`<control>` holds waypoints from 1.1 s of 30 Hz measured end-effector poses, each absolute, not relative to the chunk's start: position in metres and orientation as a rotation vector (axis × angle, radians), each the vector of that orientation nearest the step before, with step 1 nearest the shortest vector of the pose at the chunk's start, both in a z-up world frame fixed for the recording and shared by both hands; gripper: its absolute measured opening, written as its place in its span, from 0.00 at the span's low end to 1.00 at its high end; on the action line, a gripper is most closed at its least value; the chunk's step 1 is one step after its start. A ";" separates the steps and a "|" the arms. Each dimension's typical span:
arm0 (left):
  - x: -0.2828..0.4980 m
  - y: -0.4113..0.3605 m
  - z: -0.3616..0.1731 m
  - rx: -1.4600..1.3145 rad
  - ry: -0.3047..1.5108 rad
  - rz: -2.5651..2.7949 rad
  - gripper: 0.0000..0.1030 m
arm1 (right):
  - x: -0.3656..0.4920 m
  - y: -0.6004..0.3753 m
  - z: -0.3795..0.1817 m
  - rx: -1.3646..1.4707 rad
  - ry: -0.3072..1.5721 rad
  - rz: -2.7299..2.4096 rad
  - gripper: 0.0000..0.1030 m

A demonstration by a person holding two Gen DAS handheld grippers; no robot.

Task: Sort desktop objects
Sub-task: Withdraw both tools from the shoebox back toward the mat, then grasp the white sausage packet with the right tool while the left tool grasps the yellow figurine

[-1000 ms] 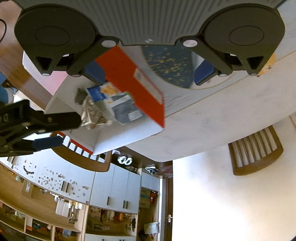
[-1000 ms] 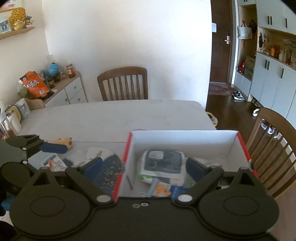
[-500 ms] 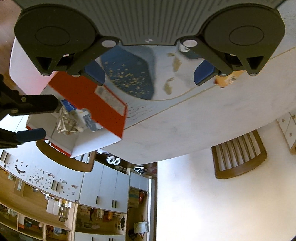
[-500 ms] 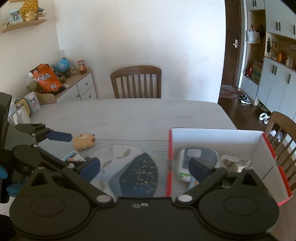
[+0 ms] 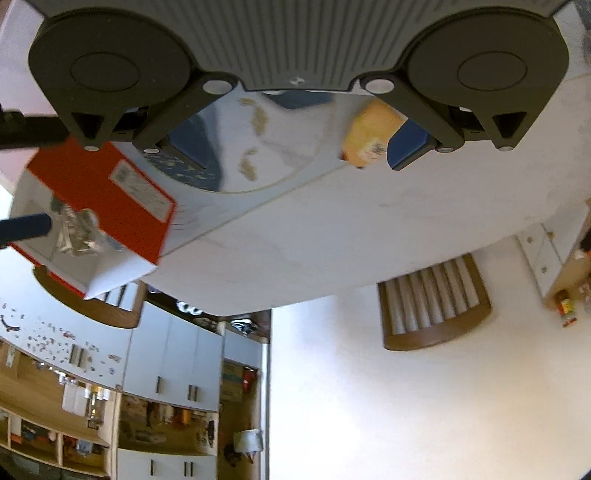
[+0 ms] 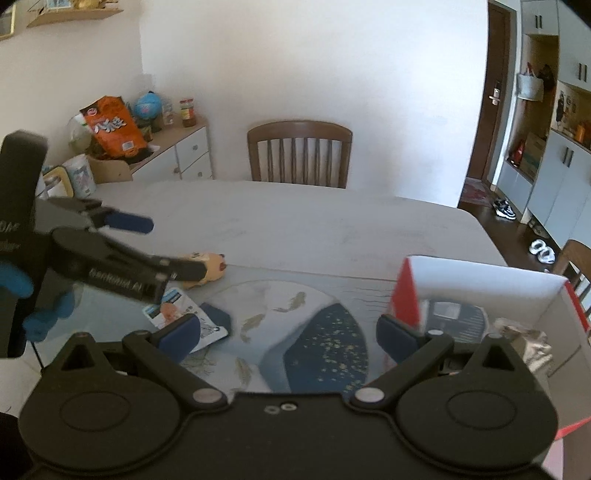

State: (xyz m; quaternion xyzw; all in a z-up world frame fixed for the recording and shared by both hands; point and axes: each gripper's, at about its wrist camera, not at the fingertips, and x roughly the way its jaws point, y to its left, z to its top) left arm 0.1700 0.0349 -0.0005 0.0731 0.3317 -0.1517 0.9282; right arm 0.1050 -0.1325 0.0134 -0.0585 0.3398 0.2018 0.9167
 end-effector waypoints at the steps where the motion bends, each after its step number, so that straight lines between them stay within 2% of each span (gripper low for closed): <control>1: 0.172 0.039 -0.001 0.155 0.675 -0.303 1.00 | 0.105 -0.128 0.012 -0.122 0.695 0.419 0.99; 16: 0.207 0.081 -0.029 0.171 0.705 -0.248 1.00 | 0.100 -0.049 -0.030 -0.199 0.671 0.435 0.99; 33: 0.239 0.103 -0.060 0.116 0.745 -0.296 1.00 | 0.125 0.018 -0.088 -0.252 0.741 0.480 0.99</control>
